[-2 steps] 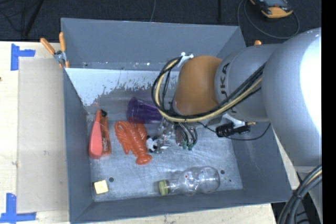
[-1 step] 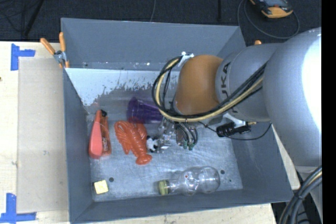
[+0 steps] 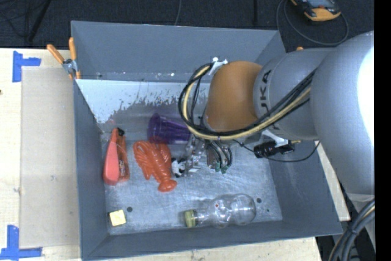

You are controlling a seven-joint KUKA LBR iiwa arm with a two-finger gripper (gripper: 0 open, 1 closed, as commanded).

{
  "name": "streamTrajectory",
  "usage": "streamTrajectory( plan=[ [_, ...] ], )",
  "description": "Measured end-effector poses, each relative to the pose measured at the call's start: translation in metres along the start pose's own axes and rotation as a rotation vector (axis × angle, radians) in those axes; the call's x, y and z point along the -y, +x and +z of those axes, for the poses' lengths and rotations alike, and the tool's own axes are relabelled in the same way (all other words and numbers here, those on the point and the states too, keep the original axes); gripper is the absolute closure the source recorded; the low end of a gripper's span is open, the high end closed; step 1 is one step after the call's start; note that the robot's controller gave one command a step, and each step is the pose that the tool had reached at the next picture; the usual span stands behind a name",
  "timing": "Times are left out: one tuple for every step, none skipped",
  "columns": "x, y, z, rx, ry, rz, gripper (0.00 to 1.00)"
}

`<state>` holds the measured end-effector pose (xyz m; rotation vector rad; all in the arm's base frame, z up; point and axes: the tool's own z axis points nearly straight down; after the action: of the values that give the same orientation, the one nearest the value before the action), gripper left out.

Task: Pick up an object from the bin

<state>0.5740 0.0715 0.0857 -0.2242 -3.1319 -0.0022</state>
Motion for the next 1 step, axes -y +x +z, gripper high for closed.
streamTrajectory(
  plan=[
    [0.0003,0.0003,-0.012,-0.001,0.001,0.0,1.0]
  ],
)
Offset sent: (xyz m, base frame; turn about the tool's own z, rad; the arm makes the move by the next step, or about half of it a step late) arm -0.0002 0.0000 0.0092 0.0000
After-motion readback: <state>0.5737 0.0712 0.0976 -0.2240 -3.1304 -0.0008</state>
